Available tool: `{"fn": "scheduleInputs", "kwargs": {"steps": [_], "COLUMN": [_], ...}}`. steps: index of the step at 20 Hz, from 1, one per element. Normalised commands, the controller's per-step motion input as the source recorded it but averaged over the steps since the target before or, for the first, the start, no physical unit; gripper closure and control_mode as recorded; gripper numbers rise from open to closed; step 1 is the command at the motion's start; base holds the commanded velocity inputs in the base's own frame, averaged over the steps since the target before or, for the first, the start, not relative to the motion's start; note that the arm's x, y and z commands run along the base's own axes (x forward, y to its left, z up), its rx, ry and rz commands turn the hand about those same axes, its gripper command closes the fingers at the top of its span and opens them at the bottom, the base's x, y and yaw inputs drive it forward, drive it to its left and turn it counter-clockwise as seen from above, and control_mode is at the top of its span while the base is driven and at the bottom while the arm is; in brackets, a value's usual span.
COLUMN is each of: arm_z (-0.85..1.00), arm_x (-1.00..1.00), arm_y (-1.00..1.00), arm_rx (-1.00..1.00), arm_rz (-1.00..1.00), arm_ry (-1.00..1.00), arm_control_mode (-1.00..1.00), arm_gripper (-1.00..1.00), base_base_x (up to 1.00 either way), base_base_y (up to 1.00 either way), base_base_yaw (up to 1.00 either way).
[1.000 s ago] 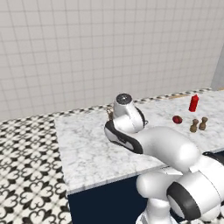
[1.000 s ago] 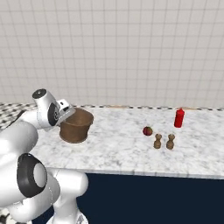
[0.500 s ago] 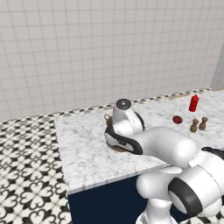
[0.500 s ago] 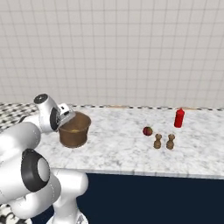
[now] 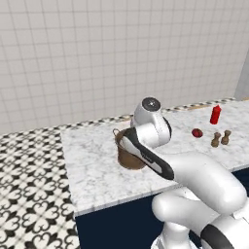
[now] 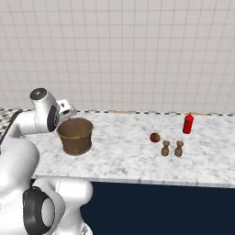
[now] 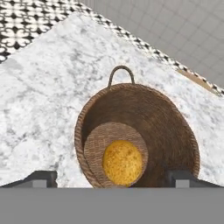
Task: Open the cabinet, pick up the bread from the cabinet and place it in the basket. Then move the basket to the dining counter.
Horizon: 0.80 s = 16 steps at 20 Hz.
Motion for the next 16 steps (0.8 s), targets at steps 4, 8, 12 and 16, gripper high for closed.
{"fn": "scheduleInputs", "kwargs": {"steps": [4,8,12,16], "arm_z": [0.89,0.97,0.96,0.67], "arm_x": [-0.77,-0.85,-0.87,-0.84], "arm_y": [0.0,0.0,0.0,-0.07], "arm_rx": [0.09,0.05,0.09,0.13], "arm_rz": [-0.15,-0.16,-0.16,-0.14], "arm_ry": [-0.1,-0.12,-0.11,-0.13], "arm_control_mode": [-1.0,-1.0,-1.0,-1.0], "arm_gripper": [-1.0,-1.0,-1.0,-1.0], "base_base_x": [0.0,0.0,0.0,0.0], "base_base_y": [0.0,0.0,0.0,0.0], "base_base_yaw": [0.0,0.0,0.0,0.0]}}
